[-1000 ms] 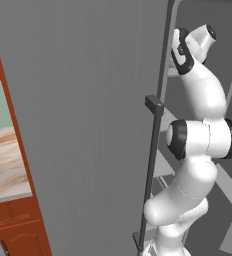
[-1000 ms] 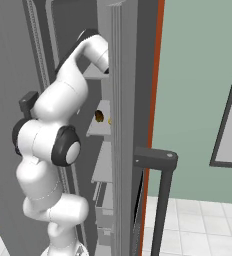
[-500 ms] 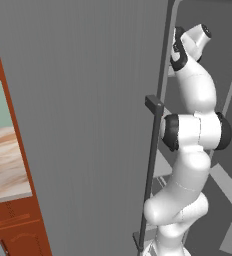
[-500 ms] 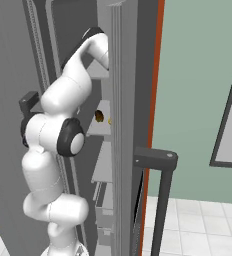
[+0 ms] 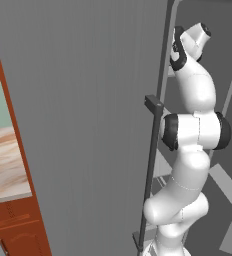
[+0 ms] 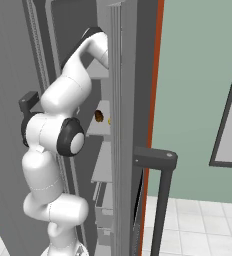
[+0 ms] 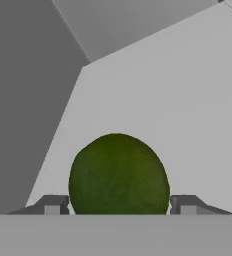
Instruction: Take the lime and lemon from the highest rack and move them to the second highest rack where the garlic and sweet potato are located, to maximize freezer space. Close the freezer door after rearranging.
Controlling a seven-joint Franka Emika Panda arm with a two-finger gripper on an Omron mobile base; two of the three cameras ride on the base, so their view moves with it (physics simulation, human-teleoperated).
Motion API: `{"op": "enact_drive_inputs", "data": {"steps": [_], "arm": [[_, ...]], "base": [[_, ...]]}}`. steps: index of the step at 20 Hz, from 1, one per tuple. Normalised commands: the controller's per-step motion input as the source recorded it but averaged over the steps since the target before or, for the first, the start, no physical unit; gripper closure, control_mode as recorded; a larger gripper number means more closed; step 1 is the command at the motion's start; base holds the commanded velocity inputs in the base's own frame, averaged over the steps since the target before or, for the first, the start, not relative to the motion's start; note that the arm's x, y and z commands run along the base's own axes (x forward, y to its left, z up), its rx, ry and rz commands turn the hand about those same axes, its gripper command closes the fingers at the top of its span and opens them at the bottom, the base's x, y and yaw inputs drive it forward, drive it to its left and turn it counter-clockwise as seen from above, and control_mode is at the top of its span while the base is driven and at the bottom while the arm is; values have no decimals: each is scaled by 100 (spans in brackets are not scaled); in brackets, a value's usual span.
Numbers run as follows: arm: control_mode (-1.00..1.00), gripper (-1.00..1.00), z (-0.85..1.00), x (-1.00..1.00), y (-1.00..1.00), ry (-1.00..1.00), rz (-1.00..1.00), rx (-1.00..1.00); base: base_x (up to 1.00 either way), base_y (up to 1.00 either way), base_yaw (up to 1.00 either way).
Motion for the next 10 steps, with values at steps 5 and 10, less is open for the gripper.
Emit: {"op": "enact_drive_inputs", "data": {"steps": [5, 10], "arm": [[-100, 100, -10, 2, 3, 1, 5, 0], [-100, 100, 0, -29, 0, -5, 0, 0]], "base": [[0, 0, 0], [0, 0, 0]]}}
